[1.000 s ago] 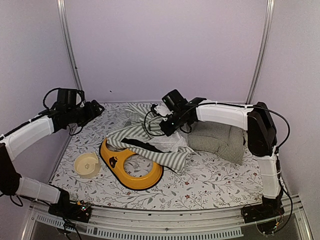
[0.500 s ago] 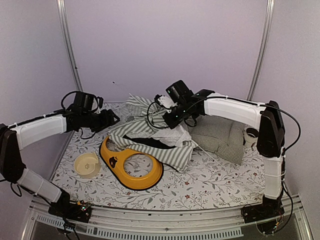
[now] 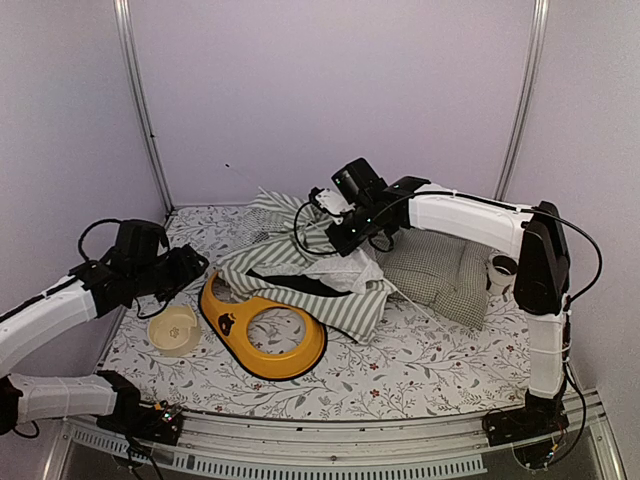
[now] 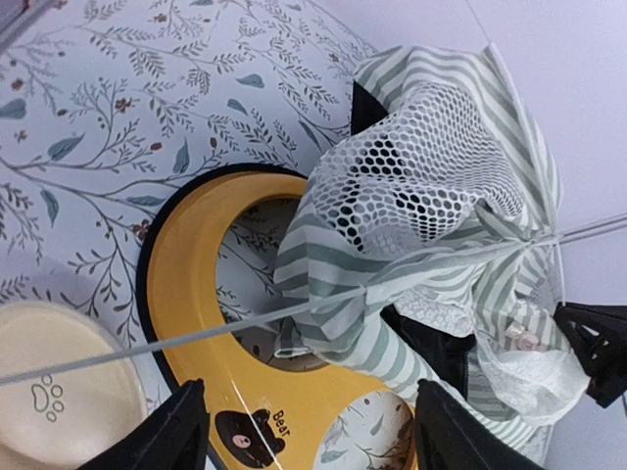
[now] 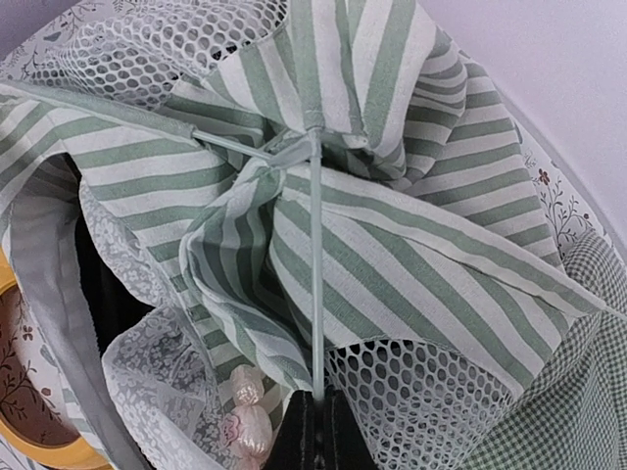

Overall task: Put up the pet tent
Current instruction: Adjust the tent near the pet food container.

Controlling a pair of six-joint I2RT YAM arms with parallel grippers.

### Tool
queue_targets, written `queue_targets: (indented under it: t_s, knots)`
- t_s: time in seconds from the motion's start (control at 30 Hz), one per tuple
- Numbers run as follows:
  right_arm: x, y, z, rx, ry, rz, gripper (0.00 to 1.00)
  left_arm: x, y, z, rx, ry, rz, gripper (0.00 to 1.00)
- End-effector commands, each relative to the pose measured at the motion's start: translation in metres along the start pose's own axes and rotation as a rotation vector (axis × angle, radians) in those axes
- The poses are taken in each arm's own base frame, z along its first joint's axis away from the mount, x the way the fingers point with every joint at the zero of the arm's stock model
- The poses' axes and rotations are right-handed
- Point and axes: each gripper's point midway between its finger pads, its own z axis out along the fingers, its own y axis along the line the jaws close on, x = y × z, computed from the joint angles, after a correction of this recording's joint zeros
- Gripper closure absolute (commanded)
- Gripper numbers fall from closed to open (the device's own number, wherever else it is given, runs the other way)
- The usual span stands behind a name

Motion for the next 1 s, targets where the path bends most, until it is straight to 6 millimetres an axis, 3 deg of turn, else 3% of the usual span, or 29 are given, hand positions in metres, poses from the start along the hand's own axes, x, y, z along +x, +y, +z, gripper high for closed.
queue_targets:
  t_s: [0.0,0.17,0.3,0.47,0.6,0.67,0.77,0.83,0.97]
  knots:
    - [-0.017,-0.005,-0.010,0.013,-0.048,0.008,1.00,0.019,0.012,-0.010,0.029,0.000,-0.332,0.27]
    - [-0.017,-0.003,-0.008,0.002,-0.048,0.012,1.00,0.027,0.034,-0.010,0.022,-0.071,-0.604,0.22]
    - [-0.017,-0.002,-0.008,-0.006,-0.047,0.016,1.00,0.010,0.049,-0.007,0.045,-0.200,-0.734,0.18]
    - [-0.014,-0.001,-0.008,-0.014,-0.039,0.019,1.00,-0.012,0.059,0.005,0.067,-0.247,-0.768,0.17]
    - [-0.014,0.001,-0.008,-0.018,-0.039,0.021,1.00,-0.019,0.055,0.009,0.077,-0.246,-0.748,0.24]
    - [-0.015,0.000,-0.008,-0.019,-0.040,0.024,1.00,-0.019,0.058,0.011,0.061,-0.248,-0.751,0.33]
    - [-0.015,0.000,-0.009,-0.018,-0.041,0.023,1.00,-0.019,0.065,0.016,0.032,-0.252,-0.753,0.71]
    - [-0.015,0.001,-0.009,-0.019,-0.040,0.021,1.00,-0.023,0.059,0.019,0.040,-0.243,-0.727,0.99]
    - [-0.020,-0.003,-0.016,-0.009,-0.053,0.018,1.00,-0.031,0.036,0.021,0.074,-0.221,-0.689,1.00]
